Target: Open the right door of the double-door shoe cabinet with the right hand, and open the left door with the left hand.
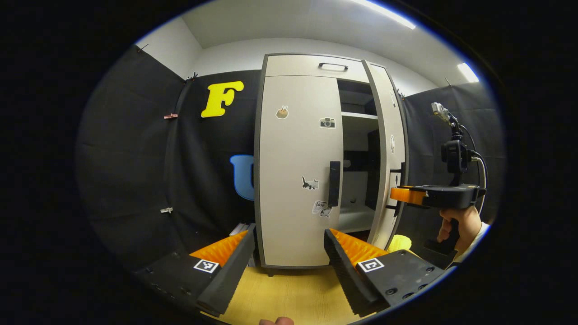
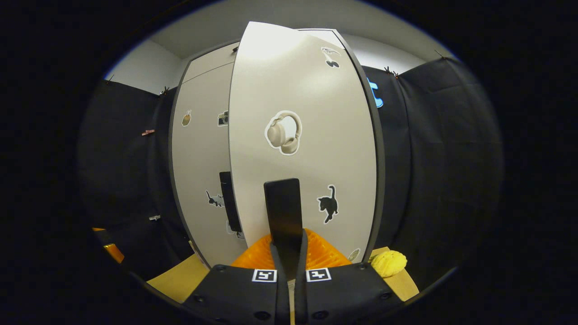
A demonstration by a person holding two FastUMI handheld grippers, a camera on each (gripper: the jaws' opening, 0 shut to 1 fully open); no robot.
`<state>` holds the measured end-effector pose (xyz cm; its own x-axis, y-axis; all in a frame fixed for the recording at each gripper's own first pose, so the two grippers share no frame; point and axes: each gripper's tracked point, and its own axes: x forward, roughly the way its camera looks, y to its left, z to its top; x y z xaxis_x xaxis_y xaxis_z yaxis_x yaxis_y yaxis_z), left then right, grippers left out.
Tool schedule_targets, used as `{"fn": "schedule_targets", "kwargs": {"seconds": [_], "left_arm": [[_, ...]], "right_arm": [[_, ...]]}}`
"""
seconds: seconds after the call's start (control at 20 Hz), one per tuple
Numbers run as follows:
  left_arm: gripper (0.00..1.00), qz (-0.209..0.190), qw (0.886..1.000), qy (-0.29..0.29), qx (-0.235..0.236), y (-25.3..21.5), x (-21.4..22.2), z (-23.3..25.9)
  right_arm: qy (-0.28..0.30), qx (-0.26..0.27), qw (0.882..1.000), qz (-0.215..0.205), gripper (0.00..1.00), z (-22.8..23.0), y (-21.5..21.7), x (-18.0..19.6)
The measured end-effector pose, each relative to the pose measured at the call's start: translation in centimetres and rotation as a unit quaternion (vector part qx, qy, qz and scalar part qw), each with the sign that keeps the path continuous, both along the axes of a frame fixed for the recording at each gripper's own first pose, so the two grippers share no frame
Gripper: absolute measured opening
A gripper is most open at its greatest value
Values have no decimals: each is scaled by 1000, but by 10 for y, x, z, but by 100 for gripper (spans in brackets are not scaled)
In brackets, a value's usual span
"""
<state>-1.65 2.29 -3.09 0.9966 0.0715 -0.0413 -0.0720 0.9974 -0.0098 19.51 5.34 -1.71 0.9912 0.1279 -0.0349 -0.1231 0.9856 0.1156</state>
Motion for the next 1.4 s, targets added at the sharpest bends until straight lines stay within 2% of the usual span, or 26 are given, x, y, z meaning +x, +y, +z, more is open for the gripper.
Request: {"fn": "schedule_targets", "kwargs": {"seconds": [0.6, 0.75, 0.9, 1.0, 1.1, 1.15, 1.25, 1.3, 1.4], "left_arm": [[96, -30, 1000, -3, 0, -44, 8, 4], [96, -40, 999, -3, -1, -58, 13, 4], [96, -54, 999, -3, -1, -76, 21, 5], [96, -64, 998, -2, -6, -90, 26, 6], [96, -72, 997, -6, -6, -99, 30, 10], [96, -75, 997, -8, -4, -104, 33, 13], [96, -78, 997, -8, 1, -110, 41, 15], [96, -77, 997, -7, 2, -113, 43, 16], [96, -77, 997, -5, 2, -115, 51, 16]], "right_arm": [[-1, -11, 1000, -12, 8, 0, -48, -29], [2, -11, 1000, -25, 8, 0, -65, -33], [2, -20, 999, -43, 14, -1, -89, -34], [4, -24, 997, -71, 19, -3, -113, -37], [5, -8, 996, -93, 15, -1, -141, -40], [15, 12, 997, -81, 15, -4, -141, -42], [15, 27, 997, -75, 22, -7, -140, -44], [10, 20, 997, -75, 48, -6, -140, -47], [2, 0, 996, -85, 60, -6, -151, -50]]}}
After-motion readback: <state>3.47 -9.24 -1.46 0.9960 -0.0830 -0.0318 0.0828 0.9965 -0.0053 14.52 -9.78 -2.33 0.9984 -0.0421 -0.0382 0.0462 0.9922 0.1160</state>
